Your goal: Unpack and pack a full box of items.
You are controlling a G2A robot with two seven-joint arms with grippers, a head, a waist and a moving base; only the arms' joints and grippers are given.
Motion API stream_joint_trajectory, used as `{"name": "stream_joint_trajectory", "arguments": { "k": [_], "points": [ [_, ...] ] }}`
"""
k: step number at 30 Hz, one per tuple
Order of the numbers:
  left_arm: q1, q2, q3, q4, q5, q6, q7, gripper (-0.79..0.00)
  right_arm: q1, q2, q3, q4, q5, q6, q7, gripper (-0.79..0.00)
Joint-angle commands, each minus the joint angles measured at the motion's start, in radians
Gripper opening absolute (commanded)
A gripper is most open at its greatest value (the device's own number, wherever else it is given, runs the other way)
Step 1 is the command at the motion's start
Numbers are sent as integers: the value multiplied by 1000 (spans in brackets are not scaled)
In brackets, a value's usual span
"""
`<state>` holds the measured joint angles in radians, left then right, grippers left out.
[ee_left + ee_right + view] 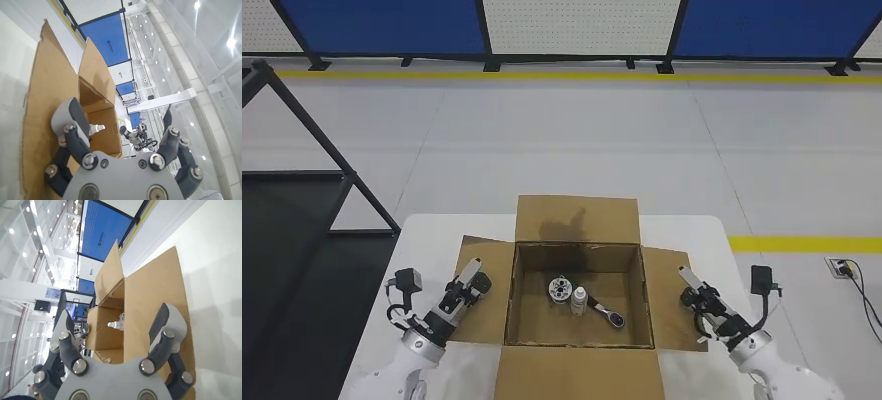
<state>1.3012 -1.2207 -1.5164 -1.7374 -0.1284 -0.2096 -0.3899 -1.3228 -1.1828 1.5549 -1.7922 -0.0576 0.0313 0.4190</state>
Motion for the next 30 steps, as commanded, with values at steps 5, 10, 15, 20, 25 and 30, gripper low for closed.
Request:
{"name": "stream_joint_trajectory", "arguments": {
  "k": [5, 10, 15, 20, 25, 30],
  "points": [
    [-3, -1, 20, 15, -3, 11, -7, 0, 23, -2, -32, 43, -20, 25, -12, 0],
    [-10, -2, 32, 32, -10, 19, -11, 0, 32, -3, -36, 70, -12, 14, -9, 0],
    [-17, -3, 39, 49, -21, 22, -13, 0, 35, -2, -33, 84, -2, 5, -4, 0],
    [-26, -3, 50, 62, -26, 26, -17, 0, 41, -1, -36, 88, -3, 5, 2, 0],
    [-33, -4, 58, 72, -28, 25, -20, 0, 48, -1, -40, 91, -4, 6, 4, 0],
    [-38, -4, 57, 72, -27, 22, -17, 0, 52, 0, -40, 91, -3, 5, 7, 0]
  ]
}}
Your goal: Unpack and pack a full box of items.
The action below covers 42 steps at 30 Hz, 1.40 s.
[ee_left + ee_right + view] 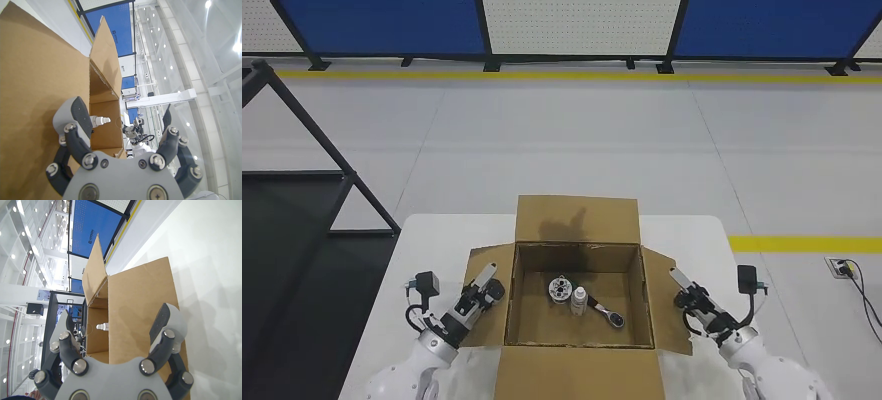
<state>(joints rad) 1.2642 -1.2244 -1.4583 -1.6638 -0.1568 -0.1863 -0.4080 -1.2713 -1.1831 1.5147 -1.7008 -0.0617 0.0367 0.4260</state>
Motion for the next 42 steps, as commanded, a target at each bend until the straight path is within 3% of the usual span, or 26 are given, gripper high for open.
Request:
{"name": "stream_joint_trajectory", "arguments": {
  "k": [1, 11, 19, 25, 37, 40, 42],
  "points": [
    [-2, 0, -2, -3, 1, -2, 3, 0, 1, 0, -1, -3, 2, -1, 2, 0],
    [4, 2, -25, -48, -7, -50, 22, 0, -6, 6, -32, -75, -22, -119, 103, 0],
    [21, 4, -51, -138, -64, -111, -1, 0, 42, 8, -155, -177, -131, -170, 240, 0],
    [12, 5, -52, -174, -171, -142, -71, 0, 164, -8, -279, -118, -159, -94, 271, 0],
    [12, 5, -52, -174, -171, -142, -71, 0, 164, -8, -282, -120, -164, -96, 271, 0],
    [14, 5, -48, -181, -170, -128, -59, 0, 180, -7, -320, -129, -276, -95, 266, 0],
    [14, 4, -45, -184, -188, -117, -57, 0, 195, -8, -349, -137, -402, -34, 254, 0]
  ]
}}
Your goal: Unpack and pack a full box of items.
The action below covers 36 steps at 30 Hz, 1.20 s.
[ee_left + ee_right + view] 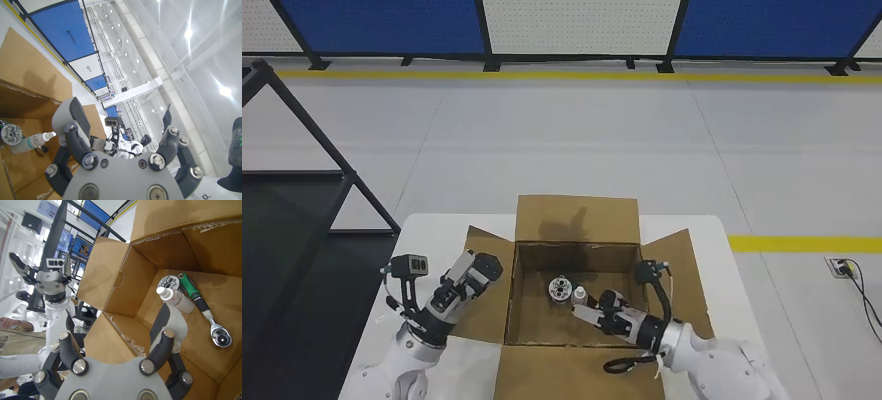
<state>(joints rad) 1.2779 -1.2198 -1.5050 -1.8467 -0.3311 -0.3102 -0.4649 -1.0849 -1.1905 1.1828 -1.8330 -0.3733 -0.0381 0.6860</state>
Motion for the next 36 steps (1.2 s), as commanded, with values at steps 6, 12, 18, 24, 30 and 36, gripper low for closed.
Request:
{"name": "stream_joint_trajectory", "arguments": {
  "k": [6, 12, 18, 24, 30, 36],
  "points": [
    [27, 4, -36, 8, -69, 6, -32, 0, 78, -6, -124, -8, -392, 179, 56, 0],
    [81, 9, -102, -12, -116, -11, -36, 0, 185, -30, -242, 60, -572, 278, 130, 0],
    [113, 13, -155, -12, -134, -19, -22, 0, 292, -66, -345, 158, -655, 351, 194, 0],
    [128, 14, -182, -1, -154, -29, -13, 0, 348, -95, -385, 234, -649, 360, 209, 0],
    [128, 14, -184, 1, -156, -29, -11, 0, 377, -117, -411, 284, -660, 371, 220, -256],
    [128, 14, -184, 1, -156, -29, -11, 0, 389, -135, -420, 320, -658, 371, 222, -573]
  ]
}}
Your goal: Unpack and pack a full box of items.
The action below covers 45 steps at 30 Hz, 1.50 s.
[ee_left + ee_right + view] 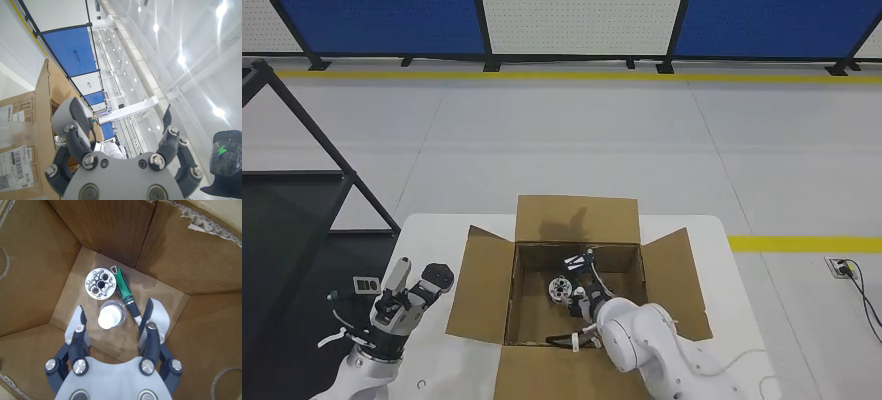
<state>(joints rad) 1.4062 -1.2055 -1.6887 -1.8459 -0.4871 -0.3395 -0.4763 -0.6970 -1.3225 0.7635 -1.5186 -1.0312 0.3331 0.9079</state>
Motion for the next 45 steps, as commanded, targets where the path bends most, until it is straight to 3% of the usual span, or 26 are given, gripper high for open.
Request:
{"name": "stream_joint_trajectory", "arguments": {
  "k": [1, 3, 11, 20, 27, 41, 45],
  "points": [
    [0, 0, 0, 0, 0, 0, 0, 0, 2, -5, -1, 9, 0, -1, 0, -671],
    [0, 0, 0, 0, 0, 0, 0, 0, 1, -9, 0, 13, -3, -1, 1, -785],
    [0, 0, 0, 0, 0, 0, 0, 0, -61, -3, 46, -93, -63, 17, -6, -785],
    [0, 0, 0, 0, 0, 0, 0, 0, -270, 39, 156, -508, -229, -9, 8, -785],
    [0, 0, 0, 0, 0, 0, 0, 0, -441, 57, 231, -788, -304, -15, -46, -785],
    [0, 0, 0, 0, 0, 0, 0, 0, -469, 58, 243, -819, -343, -4, -31, -785],
    [0, 0, 0, 0, 0, 0, 0, 0, -491, 53, 280, -828, -315, 35, -105, -785]
  ]
}}
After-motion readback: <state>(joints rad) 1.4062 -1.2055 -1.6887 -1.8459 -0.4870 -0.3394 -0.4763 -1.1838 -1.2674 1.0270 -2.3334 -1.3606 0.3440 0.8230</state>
